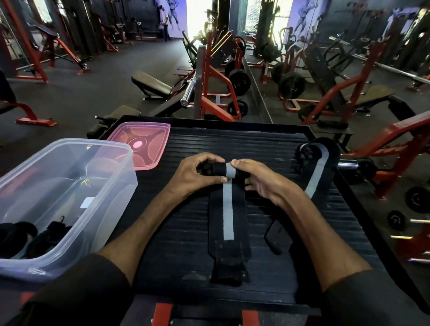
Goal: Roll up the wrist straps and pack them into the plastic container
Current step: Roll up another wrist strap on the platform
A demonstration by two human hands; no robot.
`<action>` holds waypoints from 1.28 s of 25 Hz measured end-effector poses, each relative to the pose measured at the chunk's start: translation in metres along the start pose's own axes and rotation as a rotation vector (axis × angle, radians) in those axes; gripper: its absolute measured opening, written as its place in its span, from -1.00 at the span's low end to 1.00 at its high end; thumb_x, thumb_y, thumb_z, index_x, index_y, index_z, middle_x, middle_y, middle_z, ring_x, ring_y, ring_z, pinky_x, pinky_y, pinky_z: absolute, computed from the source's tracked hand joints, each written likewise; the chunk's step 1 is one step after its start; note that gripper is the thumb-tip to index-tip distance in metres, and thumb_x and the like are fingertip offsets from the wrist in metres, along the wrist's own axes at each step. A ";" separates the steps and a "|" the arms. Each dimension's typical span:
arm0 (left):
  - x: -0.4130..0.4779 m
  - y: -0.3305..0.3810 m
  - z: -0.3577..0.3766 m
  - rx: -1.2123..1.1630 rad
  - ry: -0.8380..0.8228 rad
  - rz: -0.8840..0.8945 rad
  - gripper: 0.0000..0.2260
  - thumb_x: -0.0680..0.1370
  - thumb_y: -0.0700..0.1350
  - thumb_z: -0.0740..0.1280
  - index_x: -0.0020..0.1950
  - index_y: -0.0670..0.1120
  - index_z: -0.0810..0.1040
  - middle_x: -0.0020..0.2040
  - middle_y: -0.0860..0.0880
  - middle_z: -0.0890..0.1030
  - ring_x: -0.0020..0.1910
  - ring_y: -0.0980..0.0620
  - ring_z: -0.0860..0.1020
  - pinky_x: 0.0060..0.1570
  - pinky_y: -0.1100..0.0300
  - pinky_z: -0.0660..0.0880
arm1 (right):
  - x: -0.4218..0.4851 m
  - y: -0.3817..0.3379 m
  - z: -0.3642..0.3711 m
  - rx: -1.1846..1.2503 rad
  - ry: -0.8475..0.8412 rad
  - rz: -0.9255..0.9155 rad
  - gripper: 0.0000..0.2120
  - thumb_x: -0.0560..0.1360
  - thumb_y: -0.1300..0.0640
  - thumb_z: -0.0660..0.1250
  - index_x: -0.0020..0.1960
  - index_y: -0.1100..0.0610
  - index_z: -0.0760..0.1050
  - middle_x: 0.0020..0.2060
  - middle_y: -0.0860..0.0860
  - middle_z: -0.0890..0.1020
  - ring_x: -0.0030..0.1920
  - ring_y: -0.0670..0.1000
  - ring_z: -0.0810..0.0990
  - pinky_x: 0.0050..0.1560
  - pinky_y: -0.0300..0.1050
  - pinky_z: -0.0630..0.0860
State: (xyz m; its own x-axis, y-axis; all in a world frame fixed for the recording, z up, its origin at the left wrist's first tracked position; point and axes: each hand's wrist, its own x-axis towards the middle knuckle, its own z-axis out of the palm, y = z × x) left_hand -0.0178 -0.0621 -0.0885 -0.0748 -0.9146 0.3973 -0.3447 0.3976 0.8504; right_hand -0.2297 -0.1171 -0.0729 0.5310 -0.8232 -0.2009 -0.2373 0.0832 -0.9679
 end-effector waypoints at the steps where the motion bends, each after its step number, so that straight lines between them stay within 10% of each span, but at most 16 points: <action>1: 0.000 0.000 0.000 -0.010 0.019 0.013 -0.61 0.30 -0.07 0.63 0.08 0.08 0.64 0.06 0.05 0.68 0.11 0.07 0.65 0.21 0.13 0.54 | 0.001 0.003 0.001 -0.062 -0.024 0.001 -0.48 0.48 -0.34 0.35 0.27 -0.02 0.58 0.14 -0.05 0.70 0.07 -0.02 0.60 0.07 -0.09 0.45; 8: 0.000 0.010 -0.001 -0.238 -0.164 -0.388 -0.72 0.58 -0.07 0.41 0.29 0.01 0.54 0.19 0.08 0.60 0.19 0.13 0.59 0.04 0.11 0.63 | -0.002 0.005 0.004 -0.008 0.108 -0.226 -0.72 0.52 -0.09 0.46 0.16 0.02 0.60 -0.04 -0.05 0.67 0.00 -0.04 0.60 -0.03 -0.08 0.48; 15: -0.002 0.004 0.000 -0.197 -0.067 -0.238 -0.70 0.45 -0.17 0.55 0.15 0.00 0.62 0.04 0.05 0.68 0.02 0.11 0.65 -0.07 0.07 0.65 | -0.004 0.001 0.003 0.102 0.026 -0.218 -0.69 0.45 0.27 0.53 0.13 0.02 0.61 -0.03 0.01 0.67 -0.03 -0.03 0.61 0.03 -0.11 0.47; 20: 0.000 0.005 0.001 -0.128 -0.032 -0.127 -0.64 0.38 -0.21 0.59 0.12 0.01 0.63 0.04 0.05 0.68 0.06 0.12 0.66 0.11 0.11 0.60 | -0.005 -0.008 0.000 0.352 0.002 -0.072 -0.73 0.50 0.16 0.44 0.18 -0.01 0.58 -0.04 -0.03 0.70 -0.03 -0.02 0.67 0.02 -0.06 0.56; 25: 0.002 0.005 -0.004 -0.130 0.008 -0.078 -0.59 0.36 -0.27 0.60 0.16 -0.07 0.63 0.07 0.00 0.68 0.07 0.14 0.65 0.11 0.26 0.55 | -0.001 0.000 0.003 0.002 -0.083 0.027 -0.46 0.44 -0.40 0.37 0.26 -0.08 0.57 0.18 -0.07 0.69 0.15 -0.02 0.61 0.18 -0.01 0.49; 32: -0.002 0.010 -0.005 -0.325 -0.221 -0.465 -0.69 0.58 0.04 0.38 0.32 0.10 0.51 0.23 0.14 0.63 0.19 0.17 0.61 -0.04 0.22 0.58 | -0.004 0.005 0.002 0.099 0.060 -0.178 -0.55 0.38 0.00 0.57 0.24 -0.02 0.59 0.06 -0.05 0.70 0.11 0.00 0.62 0.13 0.06 0.47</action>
State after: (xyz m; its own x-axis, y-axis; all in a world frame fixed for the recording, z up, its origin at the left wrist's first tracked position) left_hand -0.0164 -0.0554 -0.0791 -0.1894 -0.9775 -0.0928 -0.0874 -0.0773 0.9932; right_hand -0.2314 -0.1120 -0.0770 0.5077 -0.8613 -0.0193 -0.0615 -0.0140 -0.9980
